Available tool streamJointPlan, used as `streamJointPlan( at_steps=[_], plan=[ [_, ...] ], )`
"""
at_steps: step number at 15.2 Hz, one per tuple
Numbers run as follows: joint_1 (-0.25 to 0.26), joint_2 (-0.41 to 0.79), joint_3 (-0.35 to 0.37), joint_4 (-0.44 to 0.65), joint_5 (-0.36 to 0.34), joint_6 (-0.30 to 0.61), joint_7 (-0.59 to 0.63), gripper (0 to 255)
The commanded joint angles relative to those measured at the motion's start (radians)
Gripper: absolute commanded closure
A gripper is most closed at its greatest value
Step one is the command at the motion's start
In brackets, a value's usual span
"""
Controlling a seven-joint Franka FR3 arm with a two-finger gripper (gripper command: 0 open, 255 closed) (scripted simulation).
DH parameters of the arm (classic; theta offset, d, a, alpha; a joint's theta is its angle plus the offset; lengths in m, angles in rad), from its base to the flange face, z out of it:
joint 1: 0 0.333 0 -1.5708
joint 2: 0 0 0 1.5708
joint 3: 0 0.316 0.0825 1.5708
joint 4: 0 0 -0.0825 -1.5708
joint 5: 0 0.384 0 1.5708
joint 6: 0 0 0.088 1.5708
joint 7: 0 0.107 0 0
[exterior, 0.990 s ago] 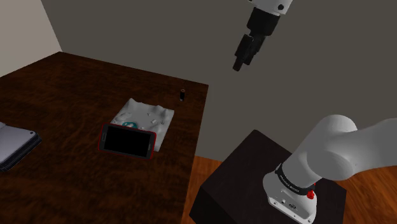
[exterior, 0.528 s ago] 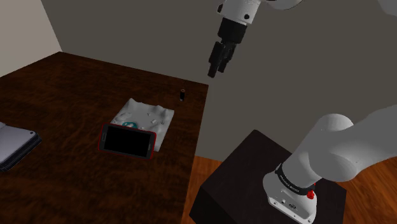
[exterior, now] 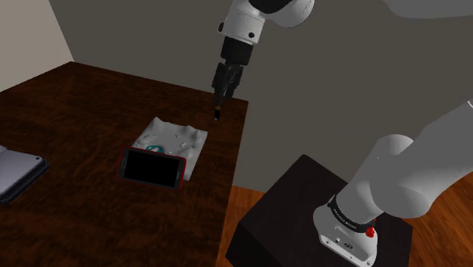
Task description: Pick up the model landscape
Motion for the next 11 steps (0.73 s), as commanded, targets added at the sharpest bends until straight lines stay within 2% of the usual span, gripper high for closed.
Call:
streamJointPlan(
  at_steps=[1,6,11],
  plan=[
    [0.017,0.069,0.006,0.046,0.036,0.008,-0.03,0],
    [0.055,0.232,0.033,0.17,0.117,0.013,-0.092,0],
    [0.058,0.255,0.037,0.141,0.128,0.058,-0.116,0]
  ],
)
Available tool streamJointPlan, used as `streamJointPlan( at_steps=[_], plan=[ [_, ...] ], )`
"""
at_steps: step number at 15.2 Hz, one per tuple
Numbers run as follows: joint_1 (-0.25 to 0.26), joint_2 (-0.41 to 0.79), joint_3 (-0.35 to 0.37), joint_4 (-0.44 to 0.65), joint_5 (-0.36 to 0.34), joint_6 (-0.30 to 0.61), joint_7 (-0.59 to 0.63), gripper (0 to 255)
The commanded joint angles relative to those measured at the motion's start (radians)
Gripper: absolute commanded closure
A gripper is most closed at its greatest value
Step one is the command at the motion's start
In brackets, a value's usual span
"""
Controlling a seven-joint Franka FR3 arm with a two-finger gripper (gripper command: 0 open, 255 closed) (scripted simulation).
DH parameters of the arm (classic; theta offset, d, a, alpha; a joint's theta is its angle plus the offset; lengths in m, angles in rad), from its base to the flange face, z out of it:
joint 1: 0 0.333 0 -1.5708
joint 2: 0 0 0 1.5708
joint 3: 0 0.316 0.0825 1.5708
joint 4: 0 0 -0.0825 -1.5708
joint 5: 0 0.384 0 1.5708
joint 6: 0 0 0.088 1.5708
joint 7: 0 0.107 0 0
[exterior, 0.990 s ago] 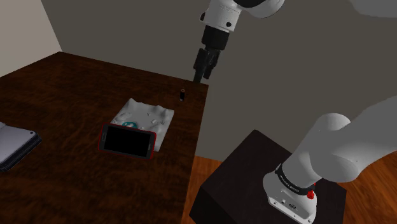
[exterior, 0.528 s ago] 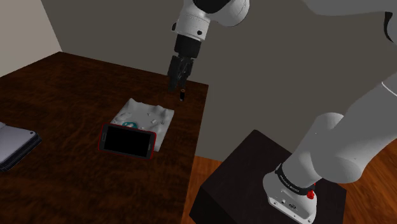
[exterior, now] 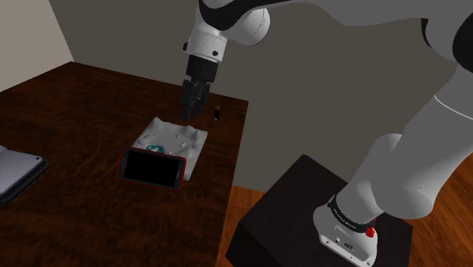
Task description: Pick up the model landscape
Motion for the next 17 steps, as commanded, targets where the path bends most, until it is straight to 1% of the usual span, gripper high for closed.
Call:
streamJointPlan(
  at_steps=[1,3,5,6,15,17],
  plan=[
    [0.001,0.012,0.001,-0.013,0.004,0.022,-0.012,0],
    [0.002,0.022,0.002,-0.034,0.009,0.051,-0.025,0],
    [0.002,0.022,0.002,-0.034,0.009,0.051,-0.025,0],
    [0.002,0.024,0.002,-0.034,0.009,0.053,-0.025,255],
    [0.002,0.022,0.002,-0.034,0.009,0.051,-0.025,255],
    [0.001,0.014,0.001,-0.018,0.005,0.029,-0.015,255]
  ],
)
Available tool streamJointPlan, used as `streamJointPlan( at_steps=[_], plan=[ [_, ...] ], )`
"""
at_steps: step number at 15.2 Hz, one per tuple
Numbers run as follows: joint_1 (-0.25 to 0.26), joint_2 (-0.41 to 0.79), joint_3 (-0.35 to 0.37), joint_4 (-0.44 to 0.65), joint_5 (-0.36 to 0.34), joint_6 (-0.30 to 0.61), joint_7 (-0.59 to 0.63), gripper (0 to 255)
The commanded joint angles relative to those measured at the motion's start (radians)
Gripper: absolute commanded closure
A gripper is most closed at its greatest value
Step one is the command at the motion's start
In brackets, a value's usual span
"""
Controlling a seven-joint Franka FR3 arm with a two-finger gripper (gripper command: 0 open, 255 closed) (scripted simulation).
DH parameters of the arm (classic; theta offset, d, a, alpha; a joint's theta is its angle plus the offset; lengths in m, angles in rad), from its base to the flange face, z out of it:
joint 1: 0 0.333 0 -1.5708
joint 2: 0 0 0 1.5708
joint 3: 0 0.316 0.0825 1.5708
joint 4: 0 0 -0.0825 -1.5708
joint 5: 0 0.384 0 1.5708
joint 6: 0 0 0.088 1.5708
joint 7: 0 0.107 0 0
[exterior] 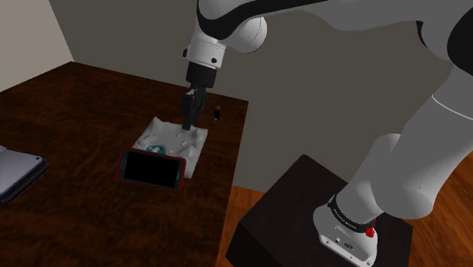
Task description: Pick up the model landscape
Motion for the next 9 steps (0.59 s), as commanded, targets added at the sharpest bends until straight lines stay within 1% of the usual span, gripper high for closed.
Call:
streamJointPlan(
  at_steps=[1,9],
  plan=[
    [-0.001,-0.008,-0.001,0.013,-0.003,-0.02,0.01,255],
    [-0.005,-0.032,-0.005,0.089,-0.016,-0.112,0.051,255]
  ],
)
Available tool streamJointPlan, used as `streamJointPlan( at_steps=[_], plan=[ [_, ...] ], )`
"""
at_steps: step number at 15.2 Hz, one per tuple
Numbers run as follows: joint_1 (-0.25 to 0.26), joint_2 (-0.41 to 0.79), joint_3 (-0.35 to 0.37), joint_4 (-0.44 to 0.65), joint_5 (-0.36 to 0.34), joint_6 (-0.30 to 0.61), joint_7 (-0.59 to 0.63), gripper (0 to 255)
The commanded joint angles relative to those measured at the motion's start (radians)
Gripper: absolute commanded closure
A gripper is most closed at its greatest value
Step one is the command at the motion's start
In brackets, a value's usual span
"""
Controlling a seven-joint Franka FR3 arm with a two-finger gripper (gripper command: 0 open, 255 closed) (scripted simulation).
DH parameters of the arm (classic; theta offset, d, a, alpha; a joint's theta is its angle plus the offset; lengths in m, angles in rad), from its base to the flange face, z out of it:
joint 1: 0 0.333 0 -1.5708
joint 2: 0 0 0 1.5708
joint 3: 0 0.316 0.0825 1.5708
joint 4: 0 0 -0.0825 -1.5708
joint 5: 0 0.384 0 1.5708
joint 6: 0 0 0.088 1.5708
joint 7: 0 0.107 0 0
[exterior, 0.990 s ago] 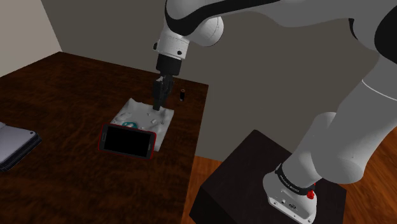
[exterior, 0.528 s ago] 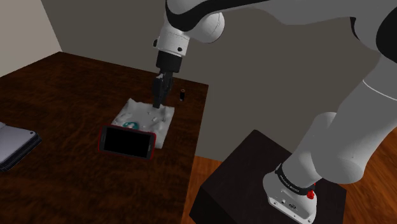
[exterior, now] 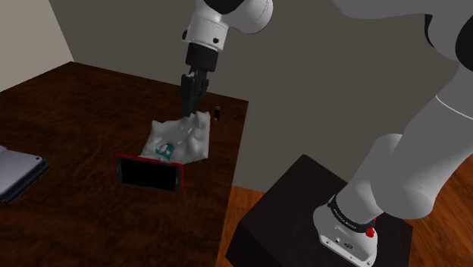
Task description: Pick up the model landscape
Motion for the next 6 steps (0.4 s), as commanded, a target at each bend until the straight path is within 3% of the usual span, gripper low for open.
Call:
streamJointPlan(
  at_steps=[1,6],
  plan=[
    [-0.001,-0.005,-0.001,0.021,-0.003,-0.024,0.011,255],
    [-0.002,-0.01,-0.002,0.055,-0.007,-0.06,0.028,255]
  ],
)
